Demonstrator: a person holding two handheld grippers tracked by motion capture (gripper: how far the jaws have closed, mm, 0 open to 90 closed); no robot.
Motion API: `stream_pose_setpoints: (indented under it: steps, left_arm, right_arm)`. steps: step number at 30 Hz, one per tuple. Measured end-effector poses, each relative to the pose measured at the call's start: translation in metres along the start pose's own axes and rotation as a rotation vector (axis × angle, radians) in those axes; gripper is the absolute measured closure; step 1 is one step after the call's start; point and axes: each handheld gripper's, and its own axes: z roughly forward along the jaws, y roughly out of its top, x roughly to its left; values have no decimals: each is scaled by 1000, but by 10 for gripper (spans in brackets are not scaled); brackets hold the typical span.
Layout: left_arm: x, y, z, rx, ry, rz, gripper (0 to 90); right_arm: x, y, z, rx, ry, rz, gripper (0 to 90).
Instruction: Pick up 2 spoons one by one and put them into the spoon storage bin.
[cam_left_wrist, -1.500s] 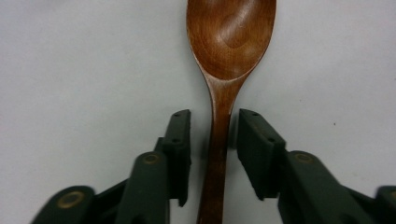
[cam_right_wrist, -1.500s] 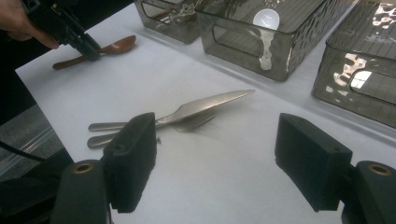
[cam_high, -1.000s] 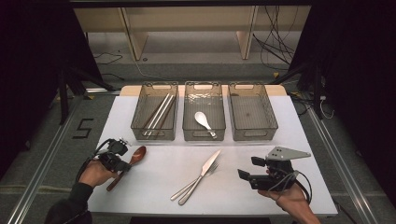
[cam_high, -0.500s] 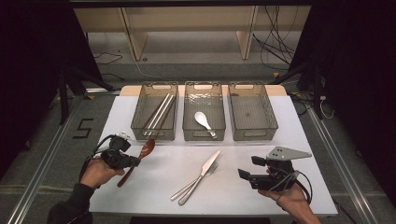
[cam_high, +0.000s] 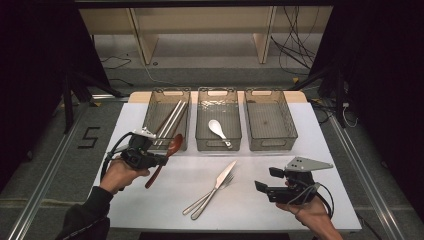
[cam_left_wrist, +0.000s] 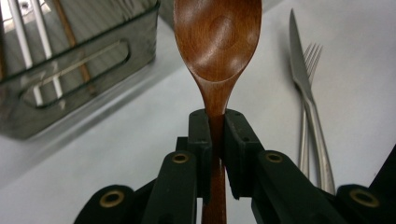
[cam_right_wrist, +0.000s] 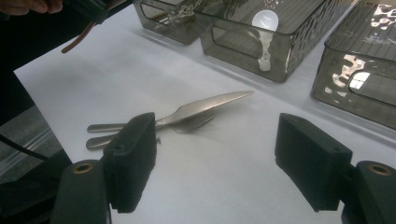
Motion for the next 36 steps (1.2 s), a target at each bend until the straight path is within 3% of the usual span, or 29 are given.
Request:
stream_pose_setpoints:
  steps: [15,25,36]
  left_arm:
    - [-8,66,17,-88,-3,8,812]
    - [-8,106,38,-107,8,5,811]
    - [-3,137,53,-122,33,-16,812]
  right_arm:
    - [1,0,-1,-11,5,-5,300]
    - [2,1,-1,-24,5,-12,290]
    - [2,1,-1,-23,5,-16,270]
